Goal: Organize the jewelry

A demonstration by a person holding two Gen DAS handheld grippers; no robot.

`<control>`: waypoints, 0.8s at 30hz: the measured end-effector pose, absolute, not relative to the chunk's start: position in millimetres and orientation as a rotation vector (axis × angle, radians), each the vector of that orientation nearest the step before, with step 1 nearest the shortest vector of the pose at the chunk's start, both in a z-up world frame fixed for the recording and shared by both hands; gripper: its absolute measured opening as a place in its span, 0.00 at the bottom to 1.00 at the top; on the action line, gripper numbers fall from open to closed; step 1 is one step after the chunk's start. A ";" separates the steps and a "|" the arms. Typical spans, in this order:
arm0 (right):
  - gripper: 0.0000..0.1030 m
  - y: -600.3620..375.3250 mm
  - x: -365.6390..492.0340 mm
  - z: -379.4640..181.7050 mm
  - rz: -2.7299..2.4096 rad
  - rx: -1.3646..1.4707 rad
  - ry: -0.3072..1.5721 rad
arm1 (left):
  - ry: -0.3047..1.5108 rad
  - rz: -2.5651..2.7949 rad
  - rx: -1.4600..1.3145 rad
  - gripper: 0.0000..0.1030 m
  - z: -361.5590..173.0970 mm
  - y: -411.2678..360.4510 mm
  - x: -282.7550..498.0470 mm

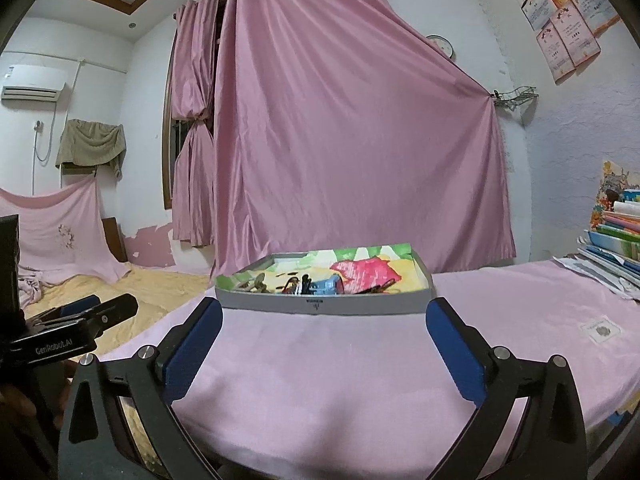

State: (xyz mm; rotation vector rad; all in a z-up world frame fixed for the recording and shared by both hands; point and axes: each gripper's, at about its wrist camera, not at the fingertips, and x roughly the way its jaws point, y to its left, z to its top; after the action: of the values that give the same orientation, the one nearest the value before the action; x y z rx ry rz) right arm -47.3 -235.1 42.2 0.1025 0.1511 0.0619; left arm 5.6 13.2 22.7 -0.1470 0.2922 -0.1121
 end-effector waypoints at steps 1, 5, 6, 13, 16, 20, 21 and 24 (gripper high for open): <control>0.97 -235.0 -47.8 40.0 0.058 0.099 0.153 | 0.294 -0.109 -0.144 0.99 20.8 13.1 4.1; 0.98 -235.1 -51.8 33.0 0.049 0.092 0.170 | 0.306 -0.098 -0.132 0.99 13.7 13.7 1.2; 0.98 -234.8 -51.3 32.3 0.049 0.091 0.174 | 0.307 -0.096 -0.131 0.99 12.2 14.2 1.0; 0.98 -236.3 -45.7 28.5 0.034 0.086 0.208 | 0.306 -0.088 -0.120 0.99 7.9 12.5 2.2; 0.98 -235.3 -42.7 25.5 0.031 0.083 0.222 | 0.314 -0.085 -0.121 0.99 4.9 13.0 3.7; 0.98 -232.8 -40.0 22.2 0.022 0.077 0.233 | 0.324 -0.080 -0.120 1.00 -1.1 13.3 7.3; 0.98 -232.6 -39.1 21.6 0.019 0.077 0.236 | 0.325 -0.079 -0.120 1.00 -2.4 13.5 7.4; 0.98 -232.4 -37.1 20.5 0.015 0.076 0.243 | 0.326 -0.082 -0.118 0.99 -4.1 13.1 7.7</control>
State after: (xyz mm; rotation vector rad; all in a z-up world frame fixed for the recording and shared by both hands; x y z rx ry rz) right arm -37.1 -232.4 20.5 0.0760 0.2427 0.0151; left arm 7.7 13.1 -4.1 -0.1183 0.3262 -0.0823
